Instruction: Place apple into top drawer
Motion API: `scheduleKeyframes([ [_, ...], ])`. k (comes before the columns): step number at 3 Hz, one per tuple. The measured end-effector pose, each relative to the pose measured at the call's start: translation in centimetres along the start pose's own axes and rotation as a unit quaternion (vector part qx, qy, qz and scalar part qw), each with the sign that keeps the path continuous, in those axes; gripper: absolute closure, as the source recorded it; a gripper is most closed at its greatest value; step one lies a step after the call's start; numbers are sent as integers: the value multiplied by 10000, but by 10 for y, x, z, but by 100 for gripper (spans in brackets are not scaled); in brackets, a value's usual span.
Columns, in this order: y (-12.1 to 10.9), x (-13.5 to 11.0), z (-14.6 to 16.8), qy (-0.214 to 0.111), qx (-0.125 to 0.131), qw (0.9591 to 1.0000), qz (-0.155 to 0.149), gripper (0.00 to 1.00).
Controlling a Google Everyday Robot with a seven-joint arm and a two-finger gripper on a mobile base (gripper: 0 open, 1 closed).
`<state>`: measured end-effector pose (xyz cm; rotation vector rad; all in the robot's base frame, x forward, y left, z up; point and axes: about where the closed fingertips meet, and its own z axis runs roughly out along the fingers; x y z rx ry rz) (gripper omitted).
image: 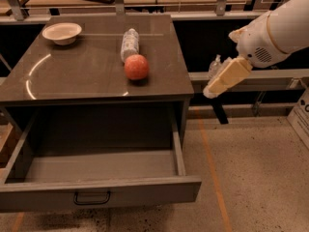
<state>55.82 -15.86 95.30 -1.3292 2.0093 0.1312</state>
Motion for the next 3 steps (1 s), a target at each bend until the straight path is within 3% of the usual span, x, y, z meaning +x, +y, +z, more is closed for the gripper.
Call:
scheduleKeyframes([
  [2, -8, -31, 65, -755, -371, 9959, 333, 0],
  [3, -11, -48, 100, -1221, -528, 9901, 441, 0],
])
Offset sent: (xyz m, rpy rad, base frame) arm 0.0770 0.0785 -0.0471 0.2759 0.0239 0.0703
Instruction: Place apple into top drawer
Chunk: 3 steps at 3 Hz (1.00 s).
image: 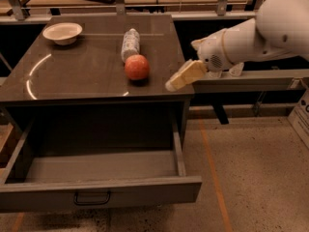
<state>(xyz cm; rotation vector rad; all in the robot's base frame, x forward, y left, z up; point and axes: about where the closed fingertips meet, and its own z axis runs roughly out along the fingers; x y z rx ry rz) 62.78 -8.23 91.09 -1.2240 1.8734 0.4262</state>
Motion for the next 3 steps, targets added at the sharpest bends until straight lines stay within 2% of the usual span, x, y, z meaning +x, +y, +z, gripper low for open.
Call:
scheduleKeyframes([
  [1, -7, -13, 39, -398, -31, 9991, 145, 0],
  [2, -8, -27, 75, -640, -82, 9972, 387, 0],
  [3, -3, -35, 97, -720, -251, 9949, 656, 0],
])
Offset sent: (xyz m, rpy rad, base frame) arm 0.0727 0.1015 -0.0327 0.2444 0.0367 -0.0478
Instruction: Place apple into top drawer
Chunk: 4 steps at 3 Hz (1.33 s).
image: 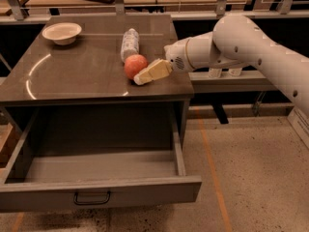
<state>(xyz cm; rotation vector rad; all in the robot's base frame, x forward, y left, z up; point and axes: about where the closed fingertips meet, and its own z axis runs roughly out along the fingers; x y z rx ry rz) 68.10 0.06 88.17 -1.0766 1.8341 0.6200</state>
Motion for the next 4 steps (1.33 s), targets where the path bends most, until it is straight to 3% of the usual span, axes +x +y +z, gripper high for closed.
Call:
scheduleKeyframes([
  [1, 11, -3, 19, -43, -206, 9997, 147, 0],
  [2, 24, -6, 34, -118, -472, 9987, 129, 17],
  [4, 46, -11, 50, -199, -874, 9960, -35, 71],
])
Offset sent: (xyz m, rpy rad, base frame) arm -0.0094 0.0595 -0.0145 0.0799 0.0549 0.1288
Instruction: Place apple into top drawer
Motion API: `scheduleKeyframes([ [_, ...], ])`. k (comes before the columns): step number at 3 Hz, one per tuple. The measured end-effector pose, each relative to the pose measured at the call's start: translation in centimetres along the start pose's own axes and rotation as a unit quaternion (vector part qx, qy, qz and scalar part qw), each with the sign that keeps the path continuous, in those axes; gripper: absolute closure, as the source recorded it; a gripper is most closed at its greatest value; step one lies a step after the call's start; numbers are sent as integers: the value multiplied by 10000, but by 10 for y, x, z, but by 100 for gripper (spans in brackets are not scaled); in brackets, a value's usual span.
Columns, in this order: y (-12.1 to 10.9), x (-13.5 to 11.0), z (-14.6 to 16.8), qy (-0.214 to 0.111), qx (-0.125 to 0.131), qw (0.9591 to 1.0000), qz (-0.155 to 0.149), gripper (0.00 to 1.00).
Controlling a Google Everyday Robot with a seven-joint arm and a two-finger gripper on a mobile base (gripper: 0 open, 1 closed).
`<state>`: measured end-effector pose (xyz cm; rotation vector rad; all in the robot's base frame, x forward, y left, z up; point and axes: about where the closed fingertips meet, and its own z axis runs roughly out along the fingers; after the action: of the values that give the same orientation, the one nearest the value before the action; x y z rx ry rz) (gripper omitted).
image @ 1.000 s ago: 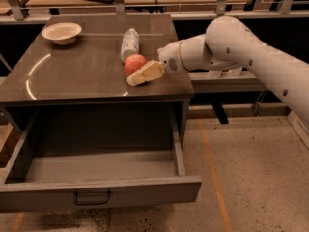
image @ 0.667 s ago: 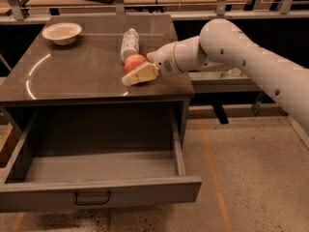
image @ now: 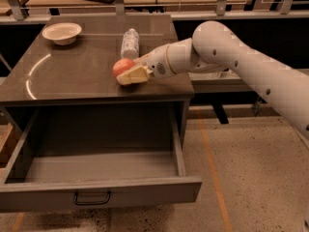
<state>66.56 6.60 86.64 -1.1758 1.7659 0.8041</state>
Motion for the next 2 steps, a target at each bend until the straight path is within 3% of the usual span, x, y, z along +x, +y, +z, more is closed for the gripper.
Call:
scheduleKeyframes([
  [1, 40, -30, -52, -257, -625, 9977, -28, 100],
  [2, 90, -17, -78, -84, -1256, 9912, 401, 100],
])
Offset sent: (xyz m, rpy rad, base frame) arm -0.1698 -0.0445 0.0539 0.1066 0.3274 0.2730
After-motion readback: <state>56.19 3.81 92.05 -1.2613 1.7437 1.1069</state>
